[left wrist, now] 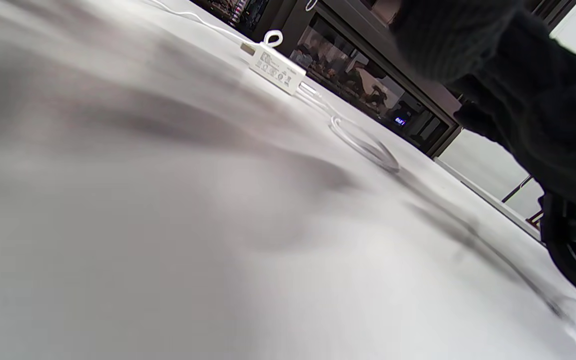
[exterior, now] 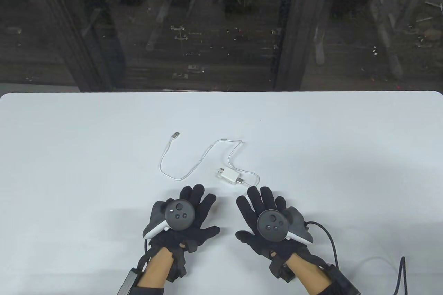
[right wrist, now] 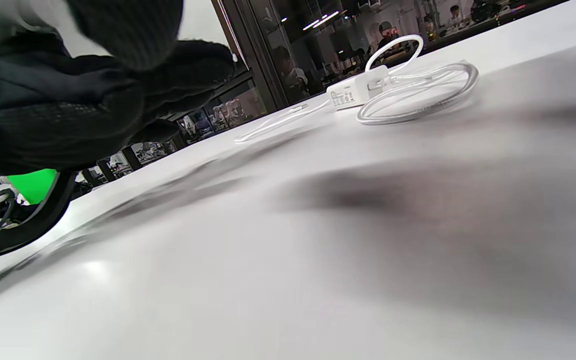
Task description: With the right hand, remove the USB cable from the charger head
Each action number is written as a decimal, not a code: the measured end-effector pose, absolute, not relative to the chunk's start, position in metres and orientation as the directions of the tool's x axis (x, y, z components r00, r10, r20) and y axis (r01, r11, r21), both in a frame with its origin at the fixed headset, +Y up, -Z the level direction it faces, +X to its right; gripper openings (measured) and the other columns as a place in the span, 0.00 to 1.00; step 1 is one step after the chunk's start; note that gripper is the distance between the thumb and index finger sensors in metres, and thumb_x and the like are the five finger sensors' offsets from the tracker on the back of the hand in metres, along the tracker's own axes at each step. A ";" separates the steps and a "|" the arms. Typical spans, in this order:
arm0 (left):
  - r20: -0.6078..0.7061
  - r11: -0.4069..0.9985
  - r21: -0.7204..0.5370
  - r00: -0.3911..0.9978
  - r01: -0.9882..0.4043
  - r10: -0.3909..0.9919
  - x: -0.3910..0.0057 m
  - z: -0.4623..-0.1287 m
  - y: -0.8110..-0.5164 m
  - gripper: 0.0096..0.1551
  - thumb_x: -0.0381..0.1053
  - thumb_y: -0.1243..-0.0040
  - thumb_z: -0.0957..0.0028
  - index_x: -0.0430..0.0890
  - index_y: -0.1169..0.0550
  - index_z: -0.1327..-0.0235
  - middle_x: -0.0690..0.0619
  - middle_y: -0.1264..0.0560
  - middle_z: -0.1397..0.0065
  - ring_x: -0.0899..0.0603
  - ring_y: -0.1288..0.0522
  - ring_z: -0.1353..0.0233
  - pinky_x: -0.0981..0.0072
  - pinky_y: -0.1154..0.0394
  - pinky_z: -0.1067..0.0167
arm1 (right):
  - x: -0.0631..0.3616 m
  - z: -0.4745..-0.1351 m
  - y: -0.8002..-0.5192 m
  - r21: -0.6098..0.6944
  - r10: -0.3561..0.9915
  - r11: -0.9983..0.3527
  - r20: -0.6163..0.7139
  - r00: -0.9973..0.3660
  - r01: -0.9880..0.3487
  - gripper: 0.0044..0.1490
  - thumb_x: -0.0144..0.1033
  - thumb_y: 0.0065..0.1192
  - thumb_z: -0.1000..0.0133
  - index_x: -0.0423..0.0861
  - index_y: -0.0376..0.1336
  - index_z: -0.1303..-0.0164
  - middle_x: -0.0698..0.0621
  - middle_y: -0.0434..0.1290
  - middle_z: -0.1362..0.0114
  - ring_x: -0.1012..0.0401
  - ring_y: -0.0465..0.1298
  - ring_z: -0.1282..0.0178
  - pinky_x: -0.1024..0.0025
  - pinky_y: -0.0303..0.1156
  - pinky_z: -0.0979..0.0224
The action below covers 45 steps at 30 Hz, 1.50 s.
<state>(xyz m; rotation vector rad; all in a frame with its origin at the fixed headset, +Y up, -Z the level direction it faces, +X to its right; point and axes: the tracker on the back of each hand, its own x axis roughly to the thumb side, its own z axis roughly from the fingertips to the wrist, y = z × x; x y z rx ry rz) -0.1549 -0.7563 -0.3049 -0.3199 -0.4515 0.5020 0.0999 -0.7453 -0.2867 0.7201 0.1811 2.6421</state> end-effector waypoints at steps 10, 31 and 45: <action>0.331 0.819 -0.405 0.770 -0.406 0.545 -0.156 -0.306 -0.757 0.52 0.68 0.46 0.46 0.56 0.55 0.16 0.50 0.71 0.15 0.33 0.76 0.19 0.19 0.70 0.37 | 0.096 -0.285 -0.746 0.213 0.398 -0.917 0.476 -0.784 -0.336 0.52 0.56 0.55 0.46 0.53 0.34 0.22 0.46 0.29 0.17 0.37 0.26 0.22 0.26 0.28 0.33; 0.297 0.785 -0.418 0.748 -0.456 0.593 -0.161 -0.314 -0.753 0.52 0.68 0.46 0.45 0.55 0.55 0.16 0.50 0.71 0.14 0.32 0.75 0.18 0.19 0.69 0.37 | 0.058 -0.360 -0.708 0.266 0.356 -0.926 0.386 -0.851 -0.266 0.50 0.51 0.58 0.46 0.49 0.38 0.21 0.45 0.33 0.16 0.38 0.31 0.20 0.27 0.31 0.30; 0.292 0.768 -0.438 0.735 -0.467 0.613 -0.157 -0.316 -0.753 0.50 0.67 0.46 0.44 0.55 0.54 0.15 0.49 0.68 0.13 0.32 0.74 0.17 0.18 0.69 0.36 | 0.028 -0.438 -0.742 0.397 0.044 -0.918 0.141 -0.989 0.016 0.50 0.54 0.61 0.48 0.37 0.51 0.25 0.36 0.64 0.28 0.39 0.70 0.37 0.45 0.69 0.38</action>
